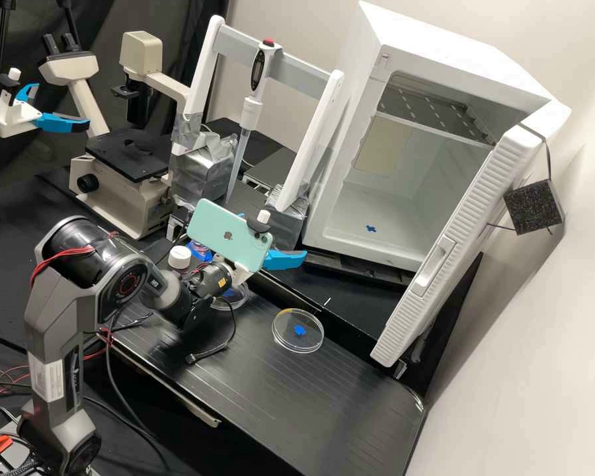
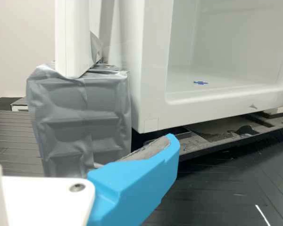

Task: Use the pipette

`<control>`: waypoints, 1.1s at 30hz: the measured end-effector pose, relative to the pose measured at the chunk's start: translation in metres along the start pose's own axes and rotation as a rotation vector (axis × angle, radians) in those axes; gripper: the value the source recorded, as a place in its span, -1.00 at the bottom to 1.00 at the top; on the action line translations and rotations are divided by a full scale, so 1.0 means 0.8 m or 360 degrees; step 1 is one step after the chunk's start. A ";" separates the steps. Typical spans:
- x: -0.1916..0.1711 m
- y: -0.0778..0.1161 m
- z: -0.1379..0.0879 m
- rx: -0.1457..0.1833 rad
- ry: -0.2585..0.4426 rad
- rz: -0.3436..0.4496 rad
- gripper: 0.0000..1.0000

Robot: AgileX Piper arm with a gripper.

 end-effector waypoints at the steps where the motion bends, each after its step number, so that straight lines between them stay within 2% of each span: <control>1: 0.000 0.000 0.000 0.0000 0.0000 0.0000 1.00; 10: -0.004 0.000 0.000 -0.0003 -0.0002 -0.0003 1.00; 15: -0.028 0.011 -0.011 0.0009 0.0061 0.0013 1.00; 21: -0.063 0.037 -0.054 0.0030 0.0286 0.0111 1.00; 24: -0.073 0.049 -0.088 0.0015 0.0461 0.0153 1.00; 26: -0.075 0.057 -0.107 0.0001 0.0534 0.0158 1.00; 30: -0.071 0.069 -0.144 0.0002 0.0623 0.0133 1.00; 33: -0.063 0.076 -0.168 -0.0007 0.0639 0.0092 1.00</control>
